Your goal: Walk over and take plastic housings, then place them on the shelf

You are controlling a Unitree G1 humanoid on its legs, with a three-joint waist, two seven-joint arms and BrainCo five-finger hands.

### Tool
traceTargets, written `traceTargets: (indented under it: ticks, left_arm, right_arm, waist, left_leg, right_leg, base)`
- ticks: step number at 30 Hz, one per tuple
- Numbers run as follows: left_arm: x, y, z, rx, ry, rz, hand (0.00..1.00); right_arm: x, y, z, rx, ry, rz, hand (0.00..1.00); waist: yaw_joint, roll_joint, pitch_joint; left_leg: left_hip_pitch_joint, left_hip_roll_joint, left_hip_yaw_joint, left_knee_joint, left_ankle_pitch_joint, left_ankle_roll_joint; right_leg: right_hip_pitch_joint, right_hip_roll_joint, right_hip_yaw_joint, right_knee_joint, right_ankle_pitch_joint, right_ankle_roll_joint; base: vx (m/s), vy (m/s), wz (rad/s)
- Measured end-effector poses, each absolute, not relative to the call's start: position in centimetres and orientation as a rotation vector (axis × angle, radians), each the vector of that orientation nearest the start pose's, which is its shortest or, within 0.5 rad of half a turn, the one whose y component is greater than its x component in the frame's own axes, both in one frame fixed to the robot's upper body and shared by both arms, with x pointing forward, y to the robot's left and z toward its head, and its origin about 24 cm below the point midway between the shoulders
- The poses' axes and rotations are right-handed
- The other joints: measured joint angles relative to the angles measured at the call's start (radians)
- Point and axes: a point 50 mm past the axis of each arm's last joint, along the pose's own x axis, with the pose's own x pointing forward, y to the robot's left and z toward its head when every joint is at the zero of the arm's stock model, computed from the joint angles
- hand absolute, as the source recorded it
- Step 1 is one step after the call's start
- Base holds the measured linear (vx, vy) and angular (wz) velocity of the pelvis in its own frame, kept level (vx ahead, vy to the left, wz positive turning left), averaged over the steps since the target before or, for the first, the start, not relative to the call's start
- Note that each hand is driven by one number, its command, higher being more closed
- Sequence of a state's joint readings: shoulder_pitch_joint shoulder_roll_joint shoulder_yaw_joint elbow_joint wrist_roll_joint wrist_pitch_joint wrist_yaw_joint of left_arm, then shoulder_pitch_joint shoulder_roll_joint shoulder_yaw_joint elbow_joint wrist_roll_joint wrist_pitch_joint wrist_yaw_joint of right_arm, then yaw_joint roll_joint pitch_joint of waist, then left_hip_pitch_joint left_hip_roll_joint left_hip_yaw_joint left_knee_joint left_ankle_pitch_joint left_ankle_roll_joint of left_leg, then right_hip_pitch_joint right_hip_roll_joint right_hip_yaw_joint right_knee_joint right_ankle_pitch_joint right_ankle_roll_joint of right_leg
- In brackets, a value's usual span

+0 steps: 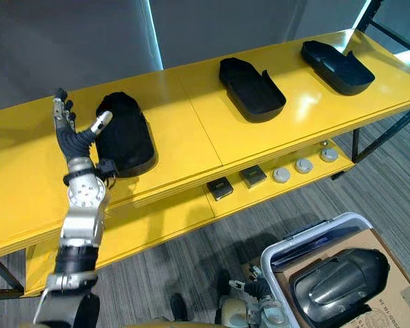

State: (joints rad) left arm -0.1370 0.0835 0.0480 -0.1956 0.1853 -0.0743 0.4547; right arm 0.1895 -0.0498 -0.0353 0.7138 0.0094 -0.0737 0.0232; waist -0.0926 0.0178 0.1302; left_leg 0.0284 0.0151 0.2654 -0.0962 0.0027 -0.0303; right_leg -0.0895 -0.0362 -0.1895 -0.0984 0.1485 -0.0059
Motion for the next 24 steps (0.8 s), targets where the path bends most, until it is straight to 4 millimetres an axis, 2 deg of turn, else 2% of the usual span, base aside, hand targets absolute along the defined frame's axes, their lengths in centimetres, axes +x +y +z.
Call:
traceTargets:
  ticks: [2, 4, 7, 11, 17, 24]
  left_arm:
    - [24.4, 17.3, 11.6, 0.206, -0.416, 0.429, 1.00]
    - [23.6, 16.2, 9.9, 0.229, -0.354, 0.356, 1.00]
    - [23.6, 14.6, 7.8, 0.240, -0.272, 0.237, 1.00]
    - [23.8, 13.2, 5.6, 0.301, -0.191, 0.143, 1.00]
    - [25.4, 12.5, 4.8, 0.463, -0.169, 0.088, 1.00]
    - [27.6, 13.9, 5.3, 0.554, -0.167, 0.138, 1.00]
  right_arm:
    - [12.4, -18.1, -13.2, -0.010, 0.826, -0.085, 0.00]
    - [12.3, -18.2, -13.3, -0.014, 0.834, -0.085, 0.00]
    - [12.2, -18.1, -13.4, -0.024, 0.839, -0.075, 0.00]
    - [12.2, -18.0, -13.5, -0.029, 0.845, -0.069, 0.00]
    - [12.2, -17.7, -13.5, -0.049, 0.852, -0.045, 0.00]
    - [12.4, -17.2, -13.5, -0.045, 0.846, -0.046, 0.00]
  waist:
    - [0.012, 0.003, 0.000]
    - [0.027, 0.003, 0.000]
    - [0.029, 0.003, -0.003]
    - [0.025, 0.000, -0.015]
    - [0.020, -0.009, -0.024]
    - [-0.006, -0.021, -0.031]
  left_leg:
    - [0.001, 0.000, -0.006, -0.004, 0.000, 0.000]
    - [0.011, 0.001, -0.011, -0.005, 0.002, 0.002]
    - [0.021, 0.002, -0.016, -0.005, 0.003, 0.003]
    - [0.021, 0.000, -0.015, -0.006, 0.005, 0.003]
    - [0.017, 0.000, -0.014, -0.006, 0.004, 0.003]
    - [0.015, 0.000, -0.003, -0.006, 0.002, 0.006]
  right_leg:
    - [0.003, 0.000, -0.001, 0.000, 0.000, 0.001]
    - [0.016, 0.001, -0.006, 0.000, -0.004, 0.005]
    - [0.035, 0.000, -0.011, 0.000, -0.016, 0.022]
    - [0.031, -0.001, -0.011, 0.000, -0.018, 0.025]
    - [0.024, -0.001, -0.009, -0.001, -0.019, 0.025]
    - [0.017, 0.000, -0.001, -0.003, -0.015, 0.020]
  base:
    - [-0.03, 0.017, 0.09]
    - [-0.02, 0.006, 0.07]
    - [-0.04, 0.013, 0.08]
    - [-0.01, 0.004, 0.00]
    - [0.00, 0.000, 0.00]
    - [0.01, 0.009, -0.04]
